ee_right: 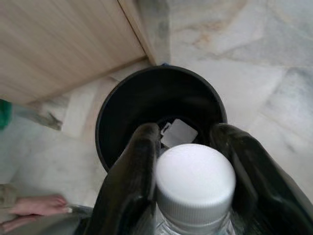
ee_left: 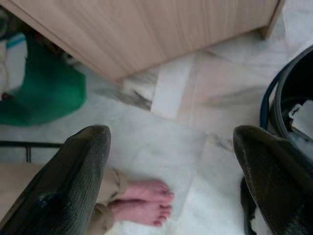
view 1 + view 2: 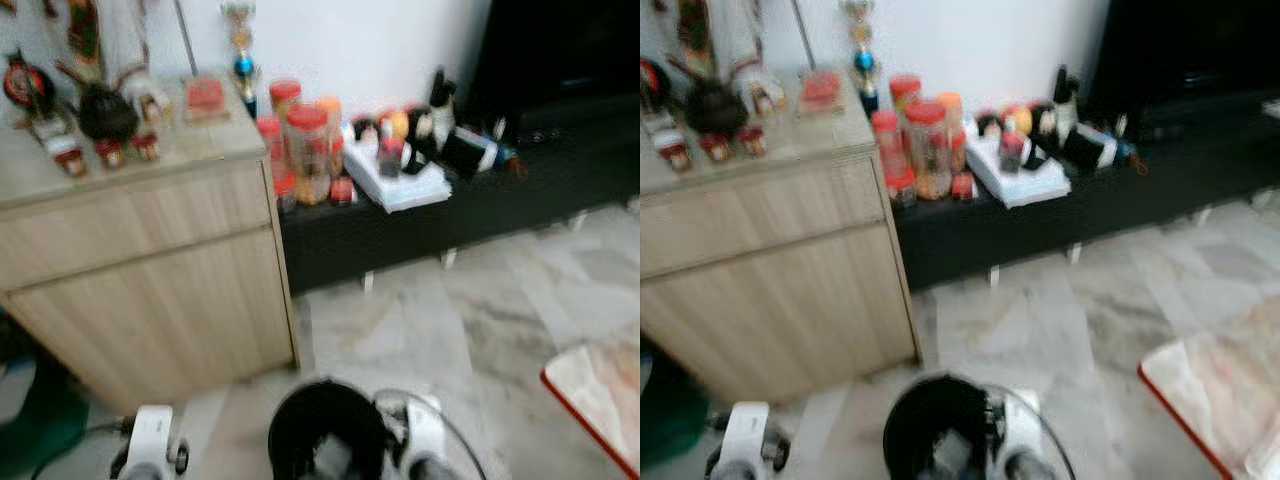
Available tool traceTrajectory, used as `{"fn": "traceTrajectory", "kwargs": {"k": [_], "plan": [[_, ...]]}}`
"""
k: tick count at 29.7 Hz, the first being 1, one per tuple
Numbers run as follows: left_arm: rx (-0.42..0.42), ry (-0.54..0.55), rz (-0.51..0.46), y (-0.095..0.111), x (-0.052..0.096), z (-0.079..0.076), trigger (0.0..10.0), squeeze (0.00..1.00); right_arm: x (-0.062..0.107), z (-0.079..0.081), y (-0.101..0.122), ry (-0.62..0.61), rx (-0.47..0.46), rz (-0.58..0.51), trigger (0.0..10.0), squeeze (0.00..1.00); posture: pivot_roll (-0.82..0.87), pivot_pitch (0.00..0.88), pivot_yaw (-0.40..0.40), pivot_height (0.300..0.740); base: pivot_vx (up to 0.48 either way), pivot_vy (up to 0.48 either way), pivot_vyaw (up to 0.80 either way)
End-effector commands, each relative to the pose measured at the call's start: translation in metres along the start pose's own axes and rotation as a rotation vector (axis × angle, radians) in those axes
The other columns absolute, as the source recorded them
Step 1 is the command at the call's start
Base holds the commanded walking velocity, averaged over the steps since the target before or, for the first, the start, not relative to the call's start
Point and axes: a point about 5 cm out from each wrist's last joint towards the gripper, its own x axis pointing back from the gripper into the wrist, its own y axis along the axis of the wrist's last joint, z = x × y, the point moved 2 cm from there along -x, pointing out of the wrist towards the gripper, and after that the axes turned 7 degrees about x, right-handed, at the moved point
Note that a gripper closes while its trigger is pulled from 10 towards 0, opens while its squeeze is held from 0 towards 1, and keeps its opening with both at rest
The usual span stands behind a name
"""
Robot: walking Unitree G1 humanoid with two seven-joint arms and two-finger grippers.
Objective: Picking trash to rubbish bin
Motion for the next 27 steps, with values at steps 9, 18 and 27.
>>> {"fn": "traceTrajectory", "kwargs": {"k": [9, 18, 27], "plan": [[0.008, -0.178, -0.194, 0.062, -0.01, -0.028, 10.0, 0.0, -0.013, 0.02, 0.067, 0.08, 0.073, -0.161, 10.0, 0.0, 0.02, 0.0, 0.046, 0.74, 0.0, 0.0, 0.0], [-0.069, -0.545, -0.324, 0.106, 0.001, -0.102, 10.0, 0.0, -0.016, 0.059, 0.116, 0.204, 0.167, -0.272, 10.0, 0.0, 0.04, 0.008, 0.03, 0.74, 0.0, 0.0, 0.0], [-0.096, -0.753, -0.325, 0.101, 0.016, -0.138, 10.0, 0.0, -0.015, 0.075, 0.145, 0.21, 0.18, -0.336, 10.0, 0.0, 0.08, 0.03, 0.019, 0.74, 0.0, 0.0, 0.0]]}}
